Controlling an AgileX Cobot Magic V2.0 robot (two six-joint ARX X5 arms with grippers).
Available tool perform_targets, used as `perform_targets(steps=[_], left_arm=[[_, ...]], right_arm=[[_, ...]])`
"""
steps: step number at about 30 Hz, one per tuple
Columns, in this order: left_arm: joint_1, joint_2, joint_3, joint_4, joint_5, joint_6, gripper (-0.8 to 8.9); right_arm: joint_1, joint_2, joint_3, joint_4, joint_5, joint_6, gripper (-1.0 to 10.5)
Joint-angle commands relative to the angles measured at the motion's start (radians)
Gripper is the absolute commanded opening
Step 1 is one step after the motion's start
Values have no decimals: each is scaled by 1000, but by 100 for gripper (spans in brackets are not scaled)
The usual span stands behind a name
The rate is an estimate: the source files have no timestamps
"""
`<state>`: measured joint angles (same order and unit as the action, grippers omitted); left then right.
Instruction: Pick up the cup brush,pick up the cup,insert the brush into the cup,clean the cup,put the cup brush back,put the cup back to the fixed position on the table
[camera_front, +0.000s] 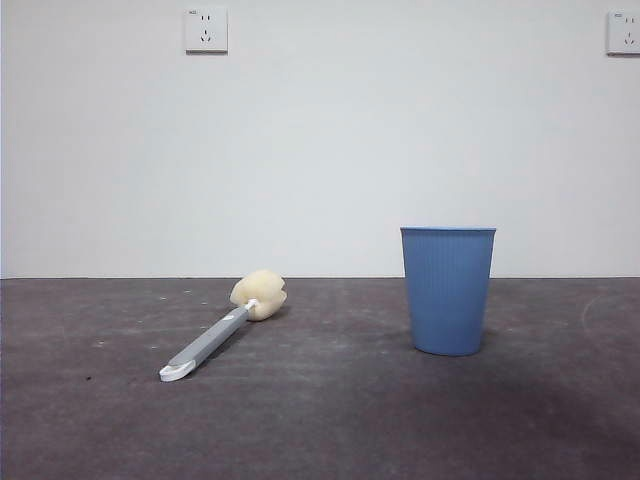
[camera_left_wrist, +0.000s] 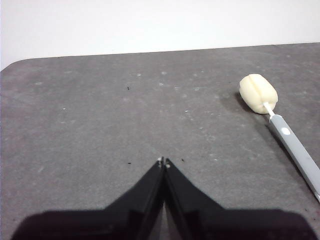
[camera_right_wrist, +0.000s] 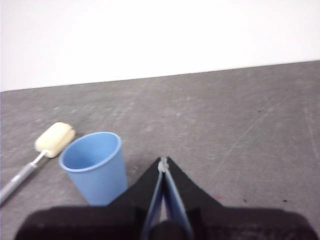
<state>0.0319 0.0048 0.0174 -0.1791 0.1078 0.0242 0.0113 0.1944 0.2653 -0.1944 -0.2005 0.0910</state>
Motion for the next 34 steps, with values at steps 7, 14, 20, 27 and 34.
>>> perform_targets(steps=[7,14,20,27,34], left_arm=[[3,-2,-13,0,-2,-9,-3],[3,-2,-13,0,-2,-9,-3],[3,-2,-13,1,-2,-9,-3],[3,-2,-13,1,-2,-9,-3],[3,-2,-13,1,-2,-9,-3]], right_arm=[[-29,-122,-184,62,-4,-37,1],[-28,-181,-260,38,-10,-37,1],[-28,-193,-260,26,-10,-48,1],[-30,-193,-260,30,-6,-29,1],[-30,-193,-260,30,-3,-29,1]])
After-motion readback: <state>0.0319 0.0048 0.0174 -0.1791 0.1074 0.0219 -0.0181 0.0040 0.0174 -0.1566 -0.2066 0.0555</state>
